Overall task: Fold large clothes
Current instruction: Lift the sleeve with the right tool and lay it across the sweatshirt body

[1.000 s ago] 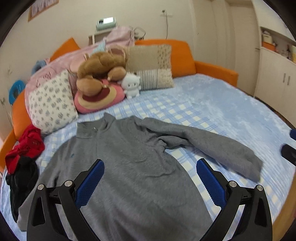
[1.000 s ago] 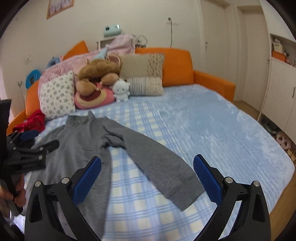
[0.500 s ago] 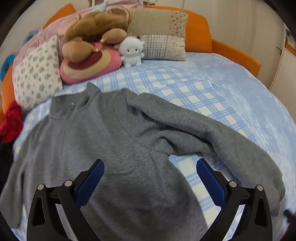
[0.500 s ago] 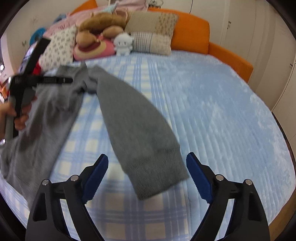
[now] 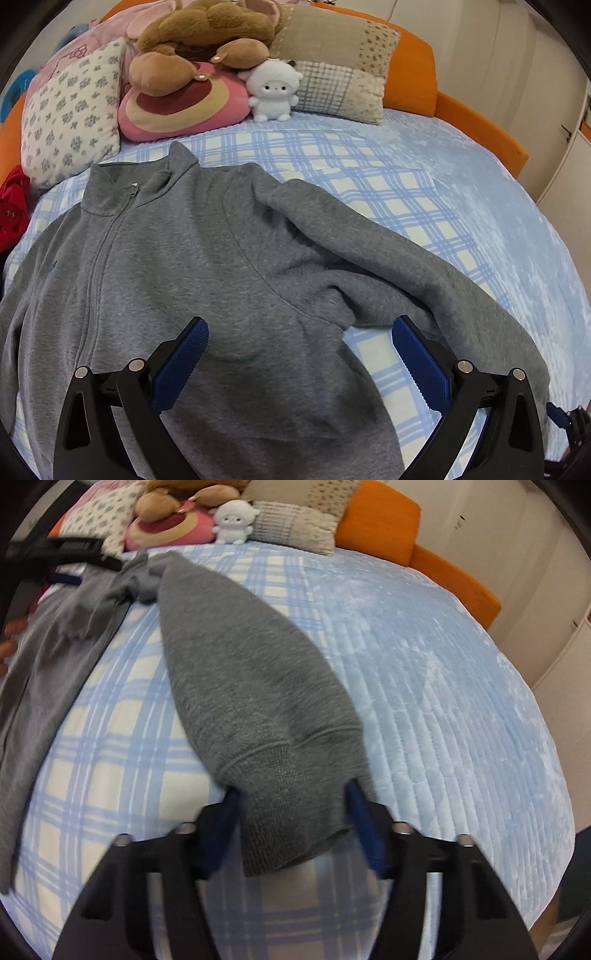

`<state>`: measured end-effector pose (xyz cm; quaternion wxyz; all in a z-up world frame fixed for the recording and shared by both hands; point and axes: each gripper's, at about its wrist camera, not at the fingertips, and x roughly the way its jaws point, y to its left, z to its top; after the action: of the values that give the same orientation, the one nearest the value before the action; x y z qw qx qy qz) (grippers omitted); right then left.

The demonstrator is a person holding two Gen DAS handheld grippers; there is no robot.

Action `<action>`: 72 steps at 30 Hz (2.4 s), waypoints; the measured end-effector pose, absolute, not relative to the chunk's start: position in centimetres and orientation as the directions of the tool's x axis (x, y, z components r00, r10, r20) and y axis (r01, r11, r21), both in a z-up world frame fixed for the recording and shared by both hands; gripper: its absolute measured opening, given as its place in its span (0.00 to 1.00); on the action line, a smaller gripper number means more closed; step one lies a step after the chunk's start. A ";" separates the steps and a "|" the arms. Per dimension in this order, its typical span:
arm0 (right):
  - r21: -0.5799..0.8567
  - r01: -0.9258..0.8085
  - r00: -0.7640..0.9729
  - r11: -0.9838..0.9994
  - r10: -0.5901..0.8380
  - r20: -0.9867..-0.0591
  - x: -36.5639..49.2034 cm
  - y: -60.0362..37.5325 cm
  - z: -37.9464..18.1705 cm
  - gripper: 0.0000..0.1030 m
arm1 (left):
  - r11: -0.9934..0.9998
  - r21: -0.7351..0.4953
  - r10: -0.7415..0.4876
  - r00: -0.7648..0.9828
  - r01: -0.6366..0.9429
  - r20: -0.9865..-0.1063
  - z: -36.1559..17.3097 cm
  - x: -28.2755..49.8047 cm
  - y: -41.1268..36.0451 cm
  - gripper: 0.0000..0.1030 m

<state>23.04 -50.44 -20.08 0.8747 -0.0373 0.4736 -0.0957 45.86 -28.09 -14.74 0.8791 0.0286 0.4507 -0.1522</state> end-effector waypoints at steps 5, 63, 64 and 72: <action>0.023 0.188 0.559 0.982 -0.087 -0.825 24.6 -53.8 -17.5 0.15 | 0.952 -0.143 -0.275 0.551 0.269 -0.788 -14.8 46.7 -27.0 0.98; 0.342 -0.151 0.665 0.927 0.352 -0.659 54.0 -5.9 6.9 0.11 | 0.944 -0.314 -0.300 0.649 0.098 -0.699 -20.1 37.8 3.5 0.98; 0.335 -0.147 0.647 0.931 0.346 -0.680 54.7 -4.2 5.1 0.11 | 0.927 -0.366 -0.335 0.631 0.085 -0.700 -20.7 38.3 4.2 0.98; 0.262 -0.117 0.473 0.958 0.286 -0.833 57.2 3.4 -7.4 0.14 | 0.898 -0.439 -0.350 0.667 0.038 -0.658 -21.5 38.4 5.6 0.98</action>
<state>57.21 3.42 -7.40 0.8540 0.0846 0.4996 0.1178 38.36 5.65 -21.50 0.8912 -0.1983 0.3932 -0.1090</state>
